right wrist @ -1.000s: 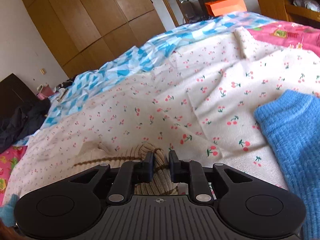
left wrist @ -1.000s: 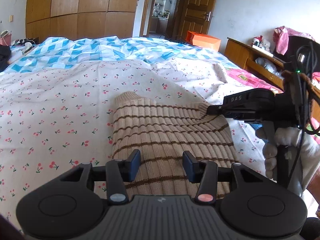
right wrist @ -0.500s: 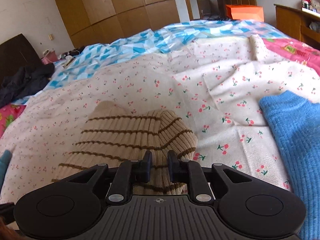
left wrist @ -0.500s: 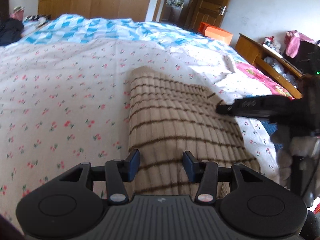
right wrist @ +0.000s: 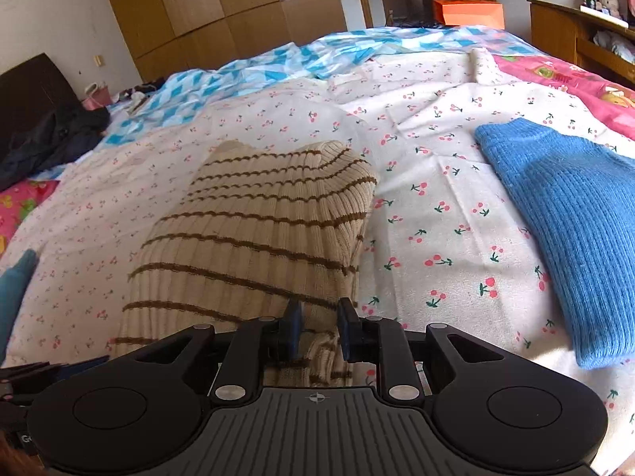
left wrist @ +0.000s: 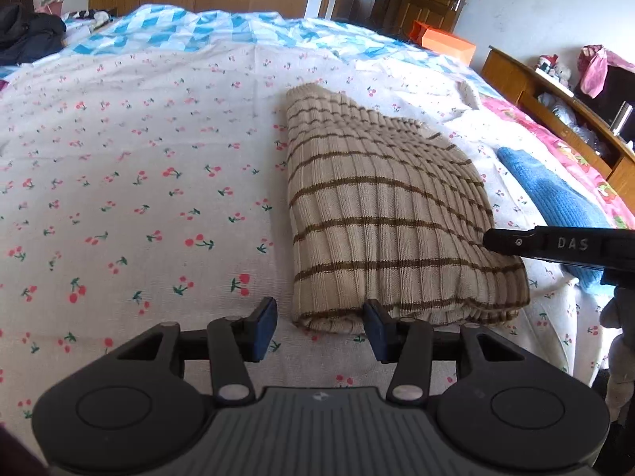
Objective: Fold small clothes
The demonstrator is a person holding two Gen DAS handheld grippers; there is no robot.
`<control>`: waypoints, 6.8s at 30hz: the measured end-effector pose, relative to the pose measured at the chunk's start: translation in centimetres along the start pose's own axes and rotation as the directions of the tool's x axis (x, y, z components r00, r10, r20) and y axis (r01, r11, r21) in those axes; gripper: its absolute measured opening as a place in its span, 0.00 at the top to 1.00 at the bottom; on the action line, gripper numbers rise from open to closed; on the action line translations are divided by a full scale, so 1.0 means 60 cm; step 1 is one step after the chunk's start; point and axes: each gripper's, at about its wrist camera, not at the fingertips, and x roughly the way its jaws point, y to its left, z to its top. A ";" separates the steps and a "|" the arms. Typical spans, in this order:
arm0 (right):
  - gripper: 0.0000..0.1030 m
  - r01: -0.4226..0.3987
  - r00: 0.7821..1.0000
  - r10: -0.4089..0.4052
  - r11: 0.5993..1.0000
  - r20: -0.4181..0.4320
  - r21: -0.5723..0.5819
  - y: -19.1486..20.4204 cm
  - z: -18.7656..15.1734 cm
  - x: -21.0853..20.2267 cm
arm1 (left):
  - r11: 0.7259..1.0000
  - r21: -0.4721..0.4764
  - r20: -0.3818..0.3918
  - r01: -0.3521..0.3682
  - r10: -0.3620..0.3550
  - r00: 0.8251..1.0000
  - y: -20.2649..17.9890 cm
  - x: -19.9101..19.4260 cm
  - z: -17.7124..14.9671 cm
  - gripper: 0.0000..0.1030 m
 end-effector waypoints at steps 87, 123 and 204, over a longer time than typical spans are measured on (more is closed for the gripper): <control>0.47 0.103 0.994 -0.106 0.985 -0.012 -0.139 0.073 -0.143 -0.065 | 0.961 0.173 0.006 -0.217 0.219 0.976 -0.053 -0.030 -0.069 0.12; 0.40 0.022 0.998 -0.026 0.997 -0.052 -0.068 0.052 -0.133 -0.056 | 0.936 0.195 -0.028 -0.293 0.304 0.952 -0.076 -0.016 -0.041 0.11; 0.40 0.002 0.998 -0.002 1.000 -0.055 -0.012 0.036 -0.126 -0.055 | 0.954 0.165 -0.019 -0.252 0.258 0.966 -0.075 -0.008 -0.039 0.12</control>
